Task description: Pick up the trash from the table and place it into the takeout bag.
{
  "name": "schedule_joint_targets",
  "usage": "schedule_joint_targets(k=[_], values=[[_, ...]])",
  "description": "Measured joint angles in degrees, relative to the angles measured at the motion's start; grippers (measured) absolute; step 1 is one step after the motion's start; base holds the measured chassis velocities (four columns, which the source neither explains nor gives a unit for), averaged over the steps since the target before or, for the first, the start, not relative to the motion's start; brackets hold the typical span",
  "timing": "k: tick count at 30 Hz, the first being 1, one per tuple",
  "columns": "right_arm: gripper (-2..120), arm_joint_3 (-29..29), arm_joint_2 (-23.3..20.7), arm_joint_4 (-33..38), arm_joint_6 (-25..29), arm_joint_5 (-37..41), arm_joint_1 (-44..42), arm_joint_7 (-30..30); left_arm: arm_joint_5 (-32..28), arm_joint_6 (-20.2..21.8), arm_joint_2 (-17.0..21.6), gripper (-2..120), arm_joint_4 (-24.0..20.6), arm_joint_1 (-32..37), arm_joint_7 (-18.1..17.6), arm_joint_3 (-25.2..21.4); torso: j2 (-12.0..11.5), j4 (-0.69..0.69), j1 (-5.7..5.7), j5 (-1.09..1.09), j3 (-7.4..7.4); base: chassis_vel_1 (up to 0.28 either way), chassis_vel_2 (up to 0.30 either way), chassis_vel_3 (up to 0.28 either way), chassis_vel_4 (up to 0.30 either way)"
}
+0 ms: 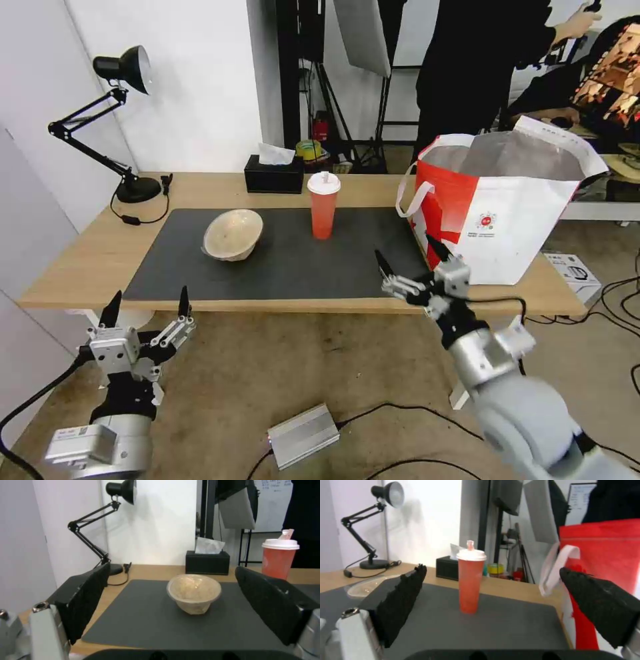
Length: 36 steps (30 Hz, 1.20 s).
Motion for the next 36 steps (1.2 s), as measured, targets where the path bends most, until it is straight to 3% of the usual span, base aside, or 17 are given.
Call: schedule_joint_targets(k=[9,26,36], values=[[100,1.2,10.1,1.0,2.9,-9.3,-9.5,-1.2,1.2,-1.1,0.7,100,-0.1,0.7,0.3,0.4,0.0,-0.01,0.0,0.0,0.0,0.0,0.0,0.0,0.0],[100,3.0,17.1,6.1,4.0,-19.2,-16.8,-1.6,1.9,-1.9,1.2,100,-0.3,0.9,0.6,0.4,0.0,0.0,0.01,0.0,0.01,0.0,0.0,0.0,0.0],[100,9.5,16.9,8.9,4.1,-15.9,-19.4,-2.0,2.0,-2.6,1.2,100,-0.9,0.8,1.8,0.9,0.0,0.0,0.01,0.01,0.01,0.0,0.0,0.0,0.0]])
